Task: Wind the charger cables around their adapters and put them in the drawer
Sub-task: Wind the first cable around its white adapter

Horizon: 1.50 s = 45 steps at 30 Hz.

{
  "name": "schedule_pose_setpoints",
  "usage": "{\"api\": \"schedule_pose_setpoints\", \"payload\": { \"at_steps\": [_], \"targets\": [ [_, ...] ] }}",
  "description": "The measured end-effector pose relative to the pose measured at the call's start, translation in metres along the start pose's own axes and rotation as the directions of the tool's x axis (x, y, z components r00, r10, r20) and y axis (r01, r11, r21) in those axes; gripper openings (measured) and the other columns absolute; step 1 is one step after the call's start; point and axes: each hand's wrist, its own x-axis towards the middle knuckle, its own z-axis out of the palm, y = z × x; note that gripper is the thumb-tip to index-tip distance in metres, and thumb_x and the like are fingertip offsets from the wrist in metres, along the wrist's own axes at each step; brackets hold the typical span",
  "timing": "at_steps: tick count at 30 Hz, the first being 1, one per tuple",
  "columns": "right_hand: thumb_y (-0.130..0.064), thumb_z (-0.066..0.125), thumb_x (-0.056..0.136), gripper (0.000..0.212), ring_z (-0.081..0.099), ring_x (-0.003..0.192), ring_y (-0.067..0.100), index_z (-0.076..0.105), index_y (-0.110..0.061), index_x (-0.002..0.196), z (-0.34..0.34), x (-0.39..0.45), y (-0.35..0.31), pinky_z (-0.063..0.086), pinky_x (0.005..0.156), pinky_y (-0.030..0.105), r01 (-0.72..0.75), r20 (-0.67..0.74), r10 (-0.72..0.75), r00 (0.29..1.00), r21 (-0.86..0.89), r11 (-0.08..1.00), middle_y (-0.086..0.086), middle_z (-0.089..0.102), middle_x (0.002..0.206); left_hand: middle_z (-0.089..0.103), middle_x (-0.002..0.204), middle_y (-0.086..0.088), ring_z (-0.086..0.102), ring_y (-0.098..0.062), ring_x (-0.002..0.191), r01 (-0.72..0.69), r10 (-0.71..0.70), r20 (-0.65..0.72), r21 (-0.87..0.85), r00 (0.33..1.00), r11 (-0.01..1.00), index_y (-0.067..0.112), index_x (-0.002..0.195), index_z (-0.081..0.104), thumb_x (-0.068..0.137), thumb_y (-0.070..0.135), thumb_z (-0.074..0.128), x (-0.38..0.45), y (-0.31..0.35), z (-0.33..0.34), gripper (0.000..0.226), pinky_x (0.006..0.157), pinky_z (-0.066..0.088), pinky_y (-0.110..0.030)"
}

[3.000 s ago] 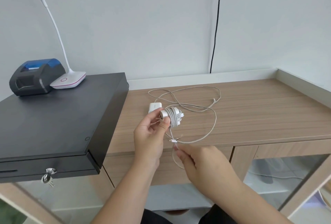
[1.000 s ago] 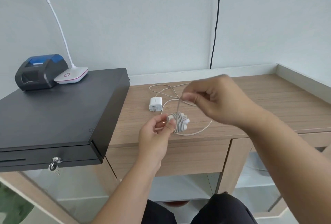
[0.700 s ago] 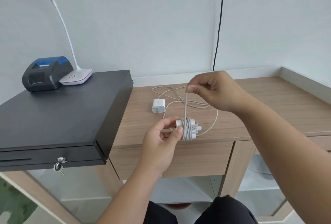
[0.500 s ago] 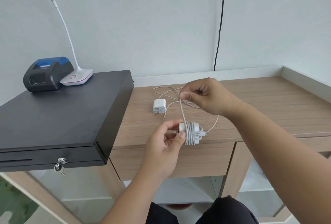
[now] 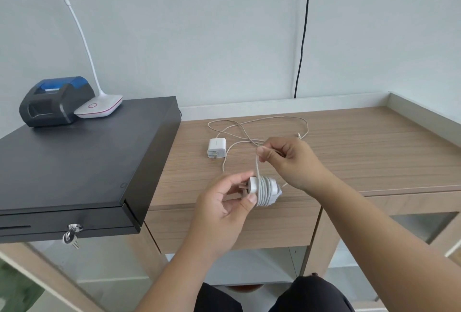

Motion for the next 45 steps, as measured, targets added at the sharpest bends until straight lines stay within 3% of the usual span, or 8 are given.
{"api": "schedule_pose_setpoints", "payload": {
  "at_steps": [6,14,17,25,33,38,42,45],
  "targets": [
    [-0.03,0.061,0.092,0.026,0.038,0.046,0.003,0.066,-0.018,0.069,0.006,0.008,-0.007,0.033,0.052,0.024,-0.007,-0.034,0.005,0.999,-0.068,0.998,-0.002,0.05,0.05,0.073,0.101,-0.003,0.067,-0.017,0.1,0.031,-0.032,-0.02,-0.054,0.999,0.998,0.032,0.108,0.072,0.082,0.012,0.075,0.006,0.005,-0.004,0.033,0.082,0.056,-0.028],
    [-0.014,0.046,0.08,0.021,0.026,0.042,0.004,0.058,0.001,0.071,0.019,-0.011,-0.012,0.024,0.042,0.014,-0.207,0.208,0.139,0.968,0.355,0.912,0.001,0.035,0.051,0.075,0.1,-0.004,0.069,-0.018,0.095,0.056,-0.1,-0.058,-0.515,0.993,0.855,0.008,0.114,0.065,0.079,0.009,0.067,0.021,0.016,-0.008,0.034,0.079,0.058,-0.029],
    [-0.028,0.048,0.083,0.028,0.029,0.043,0.004,0.053,-0.017,0.058,0.029,-0.019,-0.017,0.027,0.045,0.018,-0.186,0.128,0.163,0.978,0.201,0.962,-0.011,0.036,0.044,0.074,0.099,-0.004,0.07,-0.015,0.09,0.05,-0.16,-0.124,-0.618,0.979,0.785,0.003,0.119,0.062,0.078,0.01,0.066,0.029,0.017,-0.007,0.041,0.073,0.057,-0.022],
    [-0.031,0.039,0.098,0.017,0.056,0.073,0.031,0.052,-0.024,0.088,0.043,-0.035,-0.032,0.048,0.064,0.036,-0.065,0.119,0.123,0.985,-0.405,0.912,0.005,0.062,0.077,0.072,0.108,-0.007,0.069,-0.012,0.09,0.053,-0.251,-0.215,-0.651,0.944,0.757,0.002,0.123,0.061,0.079,0.013,0.062,0.035,0.006,0.0,0.045,0.073,0.056,-0.02],
    [-0.016,0.039,0.092,0.027,0.05,0.067,0.03,0.036,-0.018,0.064,0.039,-0.02,-0.01,0.034,0.056,0.029,-0.163,0.147,0.291,0.945,-0.562,0.811,-0.002,0.042,0.06,0.075,0.102,-0.002,0.07,-0.015,0.095,0.144,-0.221,-0.047,-0.623,0.974,0.769,0.011,0.114,0.064,0.076,0.01,0.061,0.026,0.003,0.004,0.039,0.075,0.057,-0.024],
    [-0.032,0.039,0.097,0.018,0.058,0.076,0.031,0.049,-0.025,0.083,0.036,-0.038,-0.023,0.05,0.068,0.038,-0.049,0.226,0.172,0.959,-0.465,0.884,0.001,0.06,0.072,0.074,0.103,-0.003,0.07,-0.013,0.091,0.093,-0.245,-0.16,-0.628,0.956,0.773,0.006,0.12,0.062,0.079,0.01,0.063,0.033,0.004,-0.005,0.041,0.073,0.057,-0.021],
    [-0.031,0.037,0.099,0.015,0.047,0.064,0.03,0.041,-0.029,0.085,0.031,-0.051,-0.036,0.04,0.057,0.032,0.126,0.284,0.045,0.958,-0.555,0.823,-0.005,0.038,0.057,0.07,0.105,-0.007,0.068,-0.014,0.09,0.08,-0.236,-0.259,-0.497,0.937,0.864,0.006,0.12,0.062,0.091,0.001,0.058,0.036,-0.001,-0.003,0.03,0.073,0.056,-0.021],
    [-0.034,0.034,0.1,0.021,0.05,0.064,0.032,0.049,-0.019,0.097,0.024,-0.052,-0.042,0.037,0.054,0.031,0.201,0.273,-0.024,0.962,-0.643,0.739,0.0,0.045,0.064,0.071,0.104,-0.007,0.068,-0.012,0.09,0.062,-0.165,-0.276,-0.347,0.947,0.936,0.01,0.115,0.064,0.091,-0.001,0.059,0.036,-0.002,-0.005,0.026,0.073,0.055,-0.02]
  ]
}}
